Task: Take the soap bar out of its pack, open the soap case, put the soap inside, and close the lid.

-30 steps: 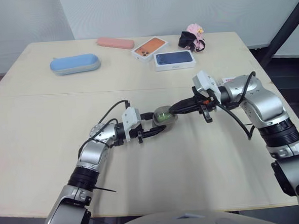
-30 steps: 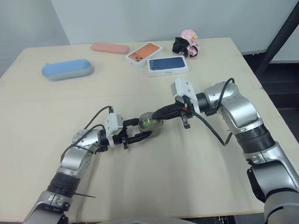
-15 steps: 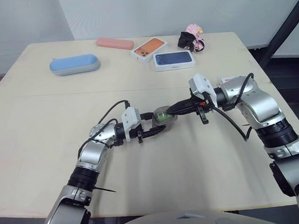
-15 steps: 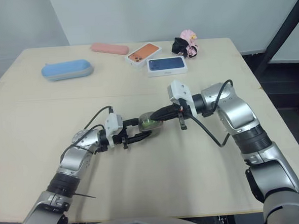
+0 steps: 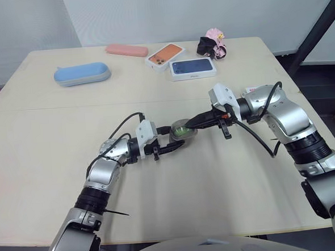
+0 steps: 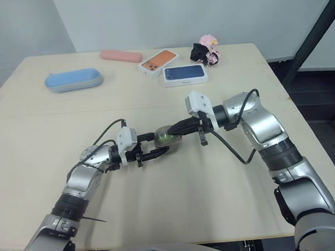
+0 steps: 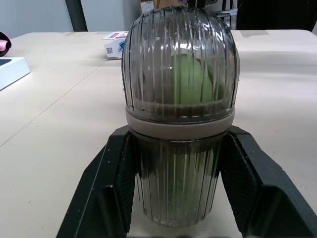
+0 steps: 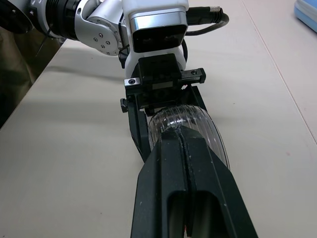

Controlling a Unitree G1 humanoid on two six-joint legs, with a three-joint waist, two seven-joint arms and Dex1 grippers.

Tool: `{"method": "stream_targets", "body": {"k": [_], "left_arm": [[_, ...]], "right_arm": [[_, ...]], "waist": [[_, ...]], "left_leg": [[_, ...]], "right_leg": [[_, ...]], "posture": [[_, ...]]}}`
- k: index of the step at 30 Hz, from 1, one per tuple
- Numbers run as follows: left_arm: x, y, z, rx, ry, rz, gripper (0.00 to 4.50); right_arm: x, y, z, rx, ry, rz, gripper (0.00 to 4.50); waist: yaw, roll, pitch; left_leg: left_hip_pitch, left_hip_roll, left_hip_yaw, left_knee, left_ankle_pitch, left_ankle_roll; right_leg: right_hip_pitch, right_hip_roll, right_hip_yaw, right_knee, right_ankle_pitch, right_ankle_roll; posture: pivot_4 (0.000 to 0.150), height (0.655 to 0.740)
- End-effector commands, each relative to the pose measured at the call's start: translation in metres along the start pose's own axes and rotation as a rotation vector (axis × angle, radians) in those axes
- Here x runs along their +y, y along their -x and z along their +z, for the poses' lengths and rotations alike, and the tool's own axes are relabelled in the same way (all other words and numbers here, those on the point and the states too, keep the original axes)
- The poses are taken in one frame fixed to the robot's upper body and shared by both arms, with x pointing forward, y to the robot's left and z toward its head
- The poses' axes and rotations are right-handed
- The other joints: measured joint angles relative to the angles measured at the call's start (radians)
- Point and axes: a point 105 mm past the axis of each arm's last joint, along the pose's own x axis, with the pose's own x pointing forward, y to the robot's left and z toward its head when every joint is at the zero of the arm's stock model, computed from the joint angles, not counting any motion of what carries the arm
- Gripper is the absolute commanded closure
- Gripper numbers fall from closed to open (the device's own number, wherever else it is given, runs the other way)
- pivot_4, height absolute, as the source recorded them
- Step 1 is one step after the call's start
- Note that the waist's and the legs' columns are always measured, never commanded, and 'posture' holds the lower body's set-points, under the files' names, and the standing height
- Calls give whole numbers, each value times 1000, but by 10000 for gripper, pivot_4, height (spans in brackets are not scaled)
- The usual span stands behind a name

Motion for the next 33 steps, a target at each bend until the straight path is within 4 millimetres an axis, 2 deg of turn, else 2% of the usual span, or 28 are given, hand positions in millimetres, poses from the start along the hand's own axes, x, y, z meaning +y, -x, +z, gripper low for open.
{"method": "stream_targets", "body": {"k": [1, 3, 5, 6, 9, 12, 19, 23, 28, 33], "left_arm": [[3, 3, 8, -12, -37, 16, 25982], [4, 5, 8, -11, -31, 22, 25982], [6, 6, 9, -9, 1, 36, 25982], [8, 7, 10, -9, 19, 46, 25982], [12, 8, 13, -16, 74, 66, 25982], [14, 10, 17, -21, 128, 70, 25982], [14, 14, 24, -6, 356, 66, 25982], [13, 17, 24, 30, 529, 74, 25982], [9, 18, 31, 34, 876, 49, 25982], [1, 23, 16, 131, 1176, 54, 25982]], "right_arm": [[-2, 0, -24, 69, -88, -35, 44847], [-6, 6, -19, 36, -90, -57, 44847], [-12, 20, -13, 2, -91, -85, 44847], [-16, 29, -11, -11, -89, -109, 42407], [-20, 45, -10, -21, -69, -137, 33612], [-19, 54, -9, -43, -52, -144, 23288], [5, 58, -17, -70, -41, -58, 207], [10, 57, -25, -61, 1, -43, 207], [21, 52, -35, -63, 37, -17, 207], [25, 46, -40, -53, 48, -4, 207]], "waist": [[-1, 0, 0], [-2, 0, 0], [-3, 0, 0], [-2, 0, 0], [-2, 0, 1], [-3, 0, 1], [9, 0, 1], [5, 1, 1], [3, 1, 1], [3, 1, 2]], "left_leg": [[1, 0, 0, 0, 0, 0], [1, 0, 0, -1, 0, 0], [1, 0, 0, -1, 0, 0], [1, 0, 0, -1, 0, 0], [-1, 0, -1, -1, 0, 0], [-5, 0, -2, -1, 0, 0], [-8, 0, -3, -1, 0, 0], [-9, -1, -3, -1, 0, 0], [-9, -1, -3, -1, 0, 0], [-10, -2, -4, -1, 0, 0]], "right_leg": [[1, 0, 0, 0, 0, 0], [1, 0, 0, -1, 0, 0], [2, 0, -1, -1, 0, 0], [2, 0, -1, -1, 0, 0], [1, 0, -2, -1, 0, 0], [-2, 2, -1, -2, 0, 0], [-3, 2, -4, -3, 0, 0], [-3, 0, -4, -3, 0, 0], [-3, 1, -4, -4, 0, 0], [-3, 0, -4, -5, 0, 0]], "posture": [[1500, 7400], [1500, 7400], [1500, 7400], [1500, 7400], [1500, 7400], [1500, 7400], [1500, 7400], [1500, 7400], [1500, 7400], [1500, 7400]]}}
